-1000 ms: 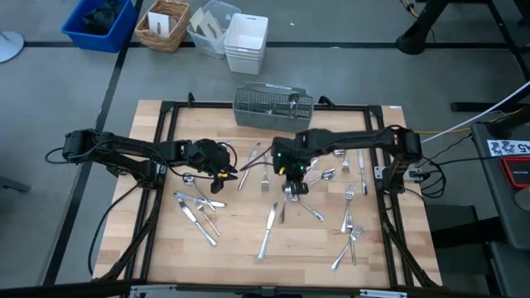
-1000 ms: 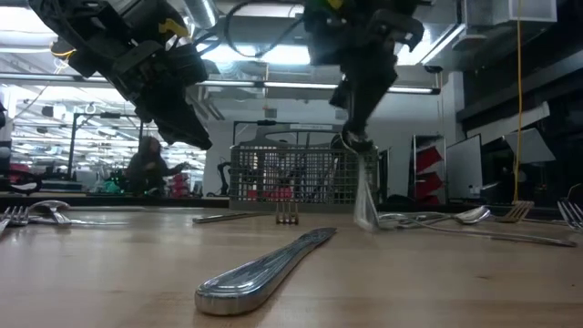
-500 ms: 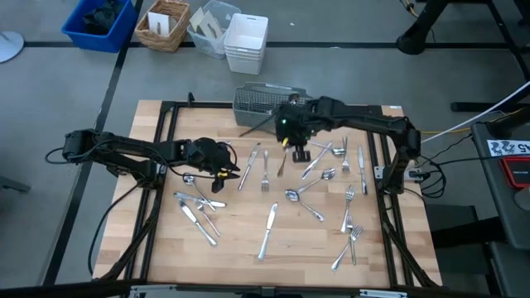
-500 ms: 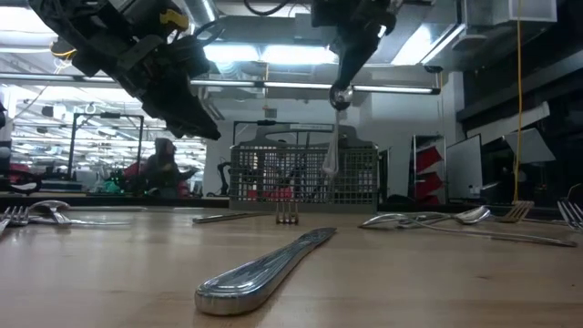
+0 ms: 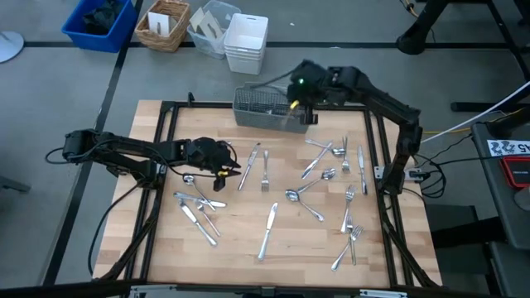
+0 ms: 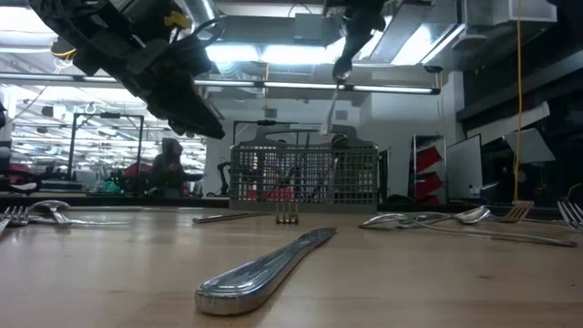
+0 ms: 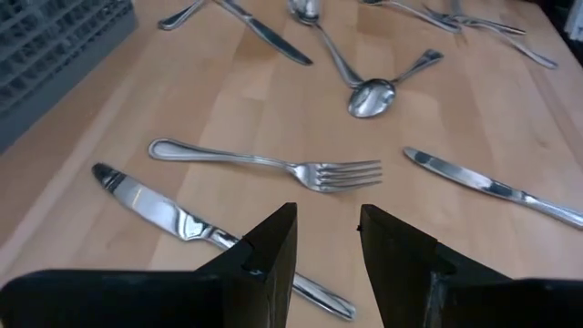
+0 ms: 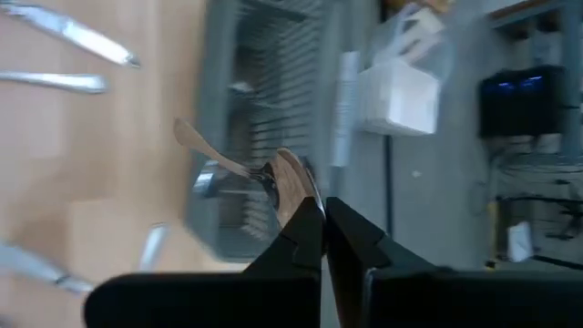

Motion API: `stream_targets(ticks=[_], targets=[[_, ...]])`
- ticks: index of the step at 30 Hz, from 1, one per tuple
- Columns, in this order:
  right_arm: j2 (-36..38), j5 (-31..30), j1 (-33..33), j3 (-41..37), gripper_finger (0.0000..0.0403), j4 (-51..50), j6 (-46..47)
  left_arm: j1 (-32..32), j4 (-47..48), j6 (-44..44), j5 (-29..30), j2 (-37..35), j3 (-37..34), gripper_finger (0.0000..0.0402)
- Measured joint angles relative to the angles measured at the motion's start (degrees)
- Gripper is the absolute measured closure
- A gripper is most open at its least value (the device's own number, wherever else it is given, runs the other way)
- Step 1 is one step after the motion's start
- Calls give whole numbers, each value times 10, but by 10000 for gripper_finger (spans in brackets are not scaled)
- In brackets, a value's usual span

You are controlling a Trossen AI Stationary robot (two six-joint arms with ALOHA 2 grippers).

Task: Sort silverware
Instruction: Put the spoon into the gray silverware organizer

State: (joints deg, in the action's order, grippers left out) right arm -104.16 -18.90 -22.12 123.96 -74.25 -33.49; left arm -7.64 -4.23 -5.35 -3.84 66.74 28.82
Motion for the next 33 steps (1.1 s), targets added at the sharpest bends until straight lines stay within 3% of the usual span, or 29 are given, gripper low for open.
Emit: stream_targets(ticks=[10, 17, 24, 33], targets=[[-17, 1, -70, 1, 395, 46, -73, 0, 2, -46, 31, 0, 0, 286], [-59, 39, -90, 1, 392, 47, -75, 0, 6, -92, 31, 0, 0, 286], [-93, 51, -90, 0, 366, 46, -70, 0, 55, -238, 13, 0, 0, 286], [-99, 56, -90, 0, 320, 41, -69, 0, 171, -461, -79, -20, 0, 286]])
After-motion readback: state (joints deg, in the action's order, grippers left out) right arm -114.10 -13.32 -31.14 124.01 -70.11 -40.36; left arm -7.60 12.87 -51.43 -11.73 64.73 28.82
